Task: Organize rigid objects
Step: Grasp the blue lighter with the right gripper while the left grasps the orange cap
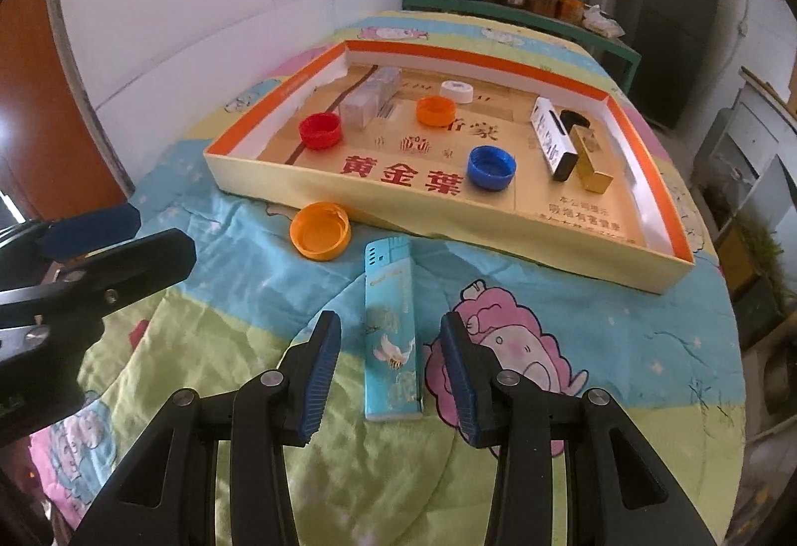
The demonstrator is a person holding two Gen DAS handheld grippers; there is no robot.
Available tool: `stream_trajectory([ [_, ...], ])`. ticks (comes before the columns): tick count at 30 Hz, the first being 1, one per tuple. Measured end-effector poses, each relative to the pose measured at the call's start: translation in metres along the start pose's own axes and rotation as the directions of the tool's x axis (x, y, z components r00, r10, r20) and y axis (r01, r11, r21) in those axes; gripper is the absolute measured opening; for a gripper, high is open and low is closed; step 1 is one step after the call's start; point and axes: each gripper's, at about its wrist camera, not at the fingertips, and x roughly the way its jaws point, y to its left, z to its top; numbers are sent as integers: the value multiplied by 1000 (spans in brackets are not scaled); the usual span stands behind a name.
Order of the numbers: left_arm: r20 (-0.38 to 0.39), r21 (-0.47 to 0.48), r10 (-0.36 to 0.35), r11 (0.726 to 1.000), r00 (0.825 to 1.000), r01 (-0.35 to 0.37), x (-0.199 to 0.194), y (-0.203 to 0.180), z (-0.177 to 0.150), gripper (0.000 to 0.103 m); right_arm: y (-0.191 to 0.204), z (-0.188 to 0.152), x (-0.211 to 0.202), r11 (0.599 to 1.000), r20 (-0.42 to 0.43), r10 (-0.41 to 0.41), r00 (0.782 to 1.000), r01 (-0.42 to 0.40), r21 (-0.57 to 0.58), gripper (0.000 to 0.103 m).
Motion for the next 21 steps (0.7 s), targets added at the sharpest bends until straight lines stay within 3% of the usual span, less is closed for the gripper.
stream_trajectory([
  [2, -6, 3, -3, 1000, 1000, 3, 3, -1, 1, 58, -1, 1, 2, 1000, 3, 3, 1000, -3, -2, 23],
  [13, -54, 57, -55, 997, 997, 58, 35, -29, 10, 58, -28, 0, -20, 997, 63, 12, 998, -17, 76, 22],
  [21, -71, 97, 11, 995, 997, -4, 65, -43, 15, 58, -53, -8, -39, 991, 98, 5, 995, -19, 135, 22],
])
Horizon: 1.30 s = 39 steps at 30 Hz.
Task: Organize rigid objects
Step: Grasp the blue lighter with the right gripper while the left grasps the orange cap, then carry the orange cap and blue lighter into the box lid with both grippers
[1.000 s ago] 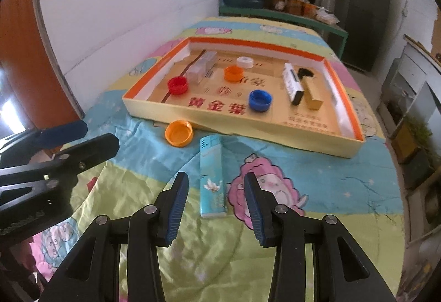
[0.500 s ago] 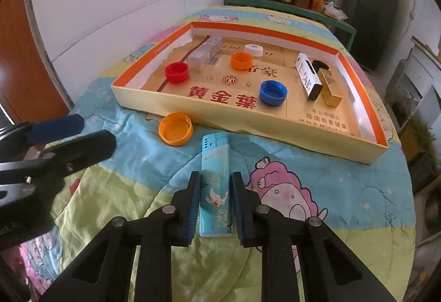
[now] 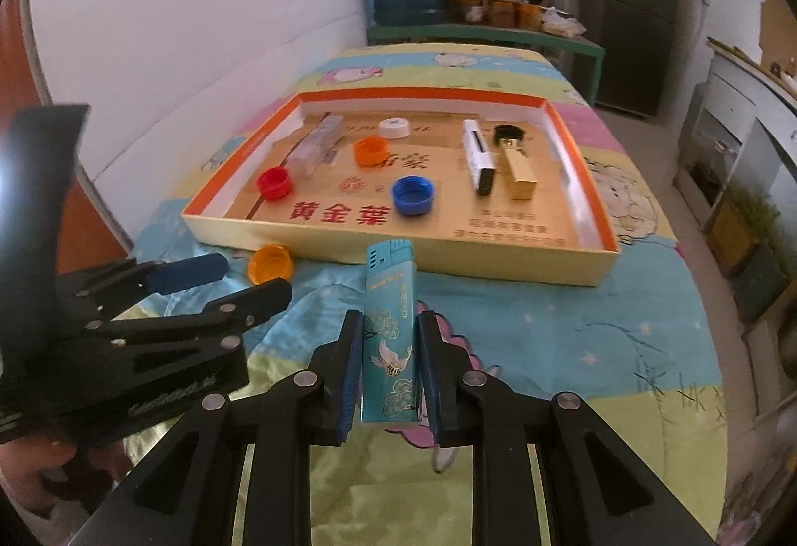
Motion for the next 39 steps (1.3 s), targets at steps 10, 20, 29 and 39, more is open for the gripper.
stream_trajectory([
  [10, 15, -5, 38, 999, 999, -37, 0, 3, -3, 30, -12, -6, -1, 999, 0, 9, 1000, -9, 36, 22],
  [20, 57, -12, 8, 1000, 998, -7, -23, 1, -3, 30, -11, -4, -6, 999, 13, 10, 1000, -10, 33, 22],
  [29, 110, -14, -21, 1000, 994, 22, -51, -2, 11, 30, -7, 8, -21, 1000, 50, 1, 999, -2, 14, 22],
  [39, 152, 0, -33, 999, 988, 34, -69, -11, 28, 30, -1, 25, -33, 1000, 90, 9, 996, -8, -16, 22],
])
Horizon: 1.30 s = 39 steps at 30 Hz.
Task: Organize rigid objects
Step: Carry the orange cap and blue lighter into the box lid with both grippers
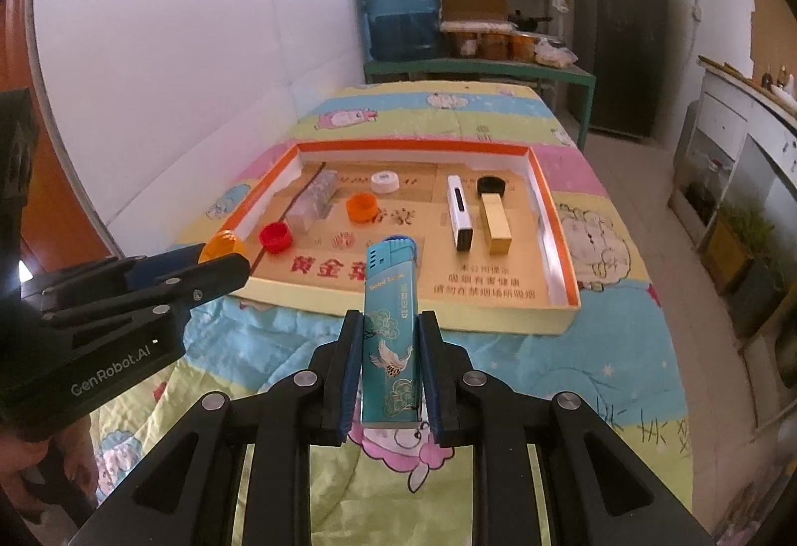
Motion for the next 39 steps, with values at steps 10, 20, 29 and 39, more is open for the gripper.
stream_trajectory([
  [10, 20, -2, -22, 1000, 1000, 22, -3, -5, 14, 30, 6, 11, 2, 1000, 9, 5, 1000, -5, -25, 22],
  [20, 15, -10, -32, 999, 999, 32, 4, -3, 20, 30, 5, 16, 6, 1000, 5, 0, 1000, 0, -28, 22],
  [29, -6, -25, -30, 999, 1000, 30, 18, 2, 19, 30, 2, 21, 16, 1000, -7, -7, 1000, 7, -25, 22],
  [39, -34, -39, -40, 998, 999, 39, 43, 5, 23, 30, -12, 29, 32, 1000, -16, -13, 1000, 13, -7, 22],
])
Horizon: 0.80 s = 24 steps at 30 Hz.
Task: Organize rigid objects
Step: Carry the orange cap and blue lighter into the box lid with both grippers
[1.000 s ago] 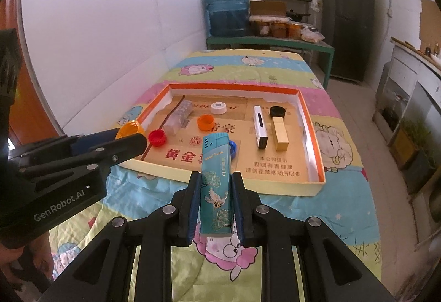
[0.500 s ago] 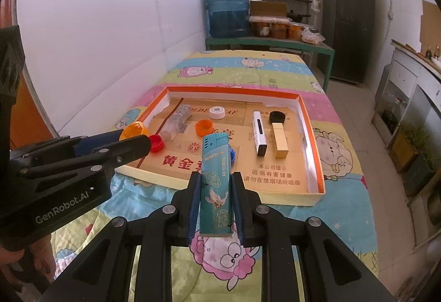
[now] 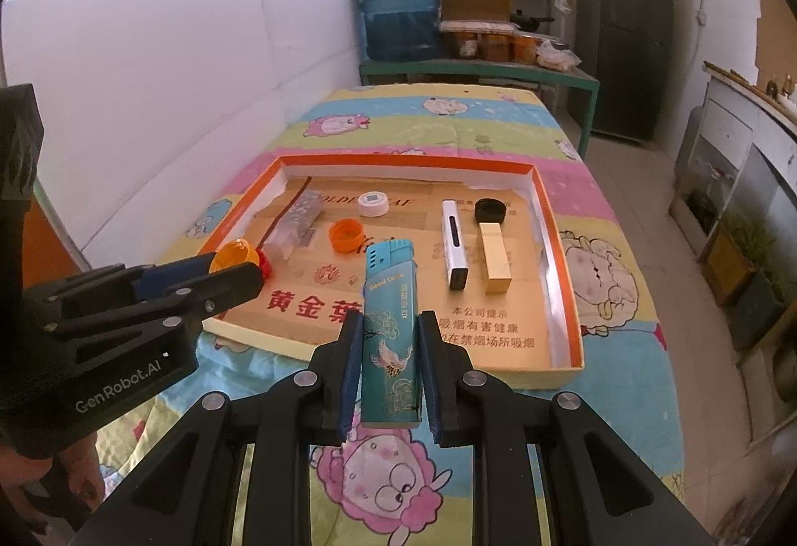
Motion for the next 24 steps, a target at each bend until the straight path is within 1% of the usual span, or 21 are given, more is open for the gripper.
stream_trajectory([
  [7, -9, -6, -15, 1000, 1000, 15, 15, -1, 10, 30, -7, 8, 17, 1000, -13, -8, 1000, 8, 10, 22],
  [15, -2, -12, -17, 1000, 1000, 17, 19, 2, 19, 30, -10, 16, 26, 1000, -10, -6, 1000, 6, 10, 22],
  [24, -16, -22, -6, 1000, 1000, 6, 24, 6, 17, 30, -12, 16, 30, 1000, -20, -3, 1000, 3, 15, 22],
])
